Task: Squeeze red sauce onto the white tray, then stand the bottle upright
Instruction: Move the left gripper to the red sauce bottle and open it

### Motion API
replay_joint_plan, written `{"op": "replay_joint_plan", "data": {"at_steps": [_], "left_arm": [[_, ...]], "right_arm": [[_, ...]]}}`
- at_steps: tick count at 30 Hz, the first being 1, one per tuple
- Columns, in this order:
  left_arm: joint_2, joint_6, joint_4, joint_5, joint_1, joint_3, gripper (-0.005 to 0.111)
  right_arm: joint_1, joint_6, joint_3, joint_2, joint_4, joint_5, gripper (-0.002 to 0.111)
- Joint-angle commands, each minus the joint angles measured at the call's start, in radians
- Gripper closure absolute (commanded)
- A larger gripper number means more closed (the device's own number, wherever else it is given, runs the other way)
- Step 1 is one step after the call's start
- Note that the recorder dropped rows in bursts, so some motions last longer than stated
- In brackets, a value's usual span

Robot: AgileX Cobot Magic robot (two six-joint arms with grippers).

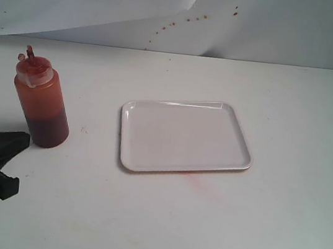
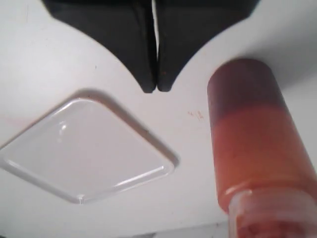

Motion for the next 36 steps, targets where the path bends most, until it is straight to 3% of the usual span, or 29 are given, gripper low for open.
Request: {"op": "replay_joint_plan", "data": {"at_steps": [1, 9, 13, 18, 24, 26, 29, 36], "left_arm": [[0.063, -0.008, 0.005, -0.029, 0.003, -0.007, 0.107], [0.07, -0.016, 0.005, -0.026, 0.003, -0.007, 0.106], [0.07, -0.016, 0.005, -0.026, 0.003, -0.007, 0.099], [0.07, -0.026, -0.04, -0.026, 0.003, -0.007, 0.076], [0.07, -0.11, -0.149, -0.026, 0.003, -0.007, 0.021], [0.07, -0.114, -0.163, -0.026, 0.003, -0.007, 0.01], [0.07, -0.11, -0.199, -0.026, 0.003, -0.007, 0.002], [0.07, -0.112, -0.204, -0.051, 0.003, -0.007, 0.002]], "right_arm": [[-0.001, 0.002, 0.003, -0.006, 0.003, -0.002, 0.108], [-0.001, 0.002, 0.003, -0.006, 0.003, -0.002, 0.108], [-0.001, 0.002, 0.003, -0.006, 0.003, -0.002, 0.108], [-0.001, 0.002, 0.003, -0.006, 0.003, -0.002, 0.108], [-0.001, 0.002, 0.003, -0.006, 0.003, -0.002, 0.108], [-0.001, 0.002, 0.003, -0.006, 0.003, -0.002, 0.108], [-0.001, 0.002, 0.003, -0.006, 0.003, -0.002, 0.108], [-0.001, 0.002, 0.003, -0.006, 0.003, -0.002, 0.108]]}}
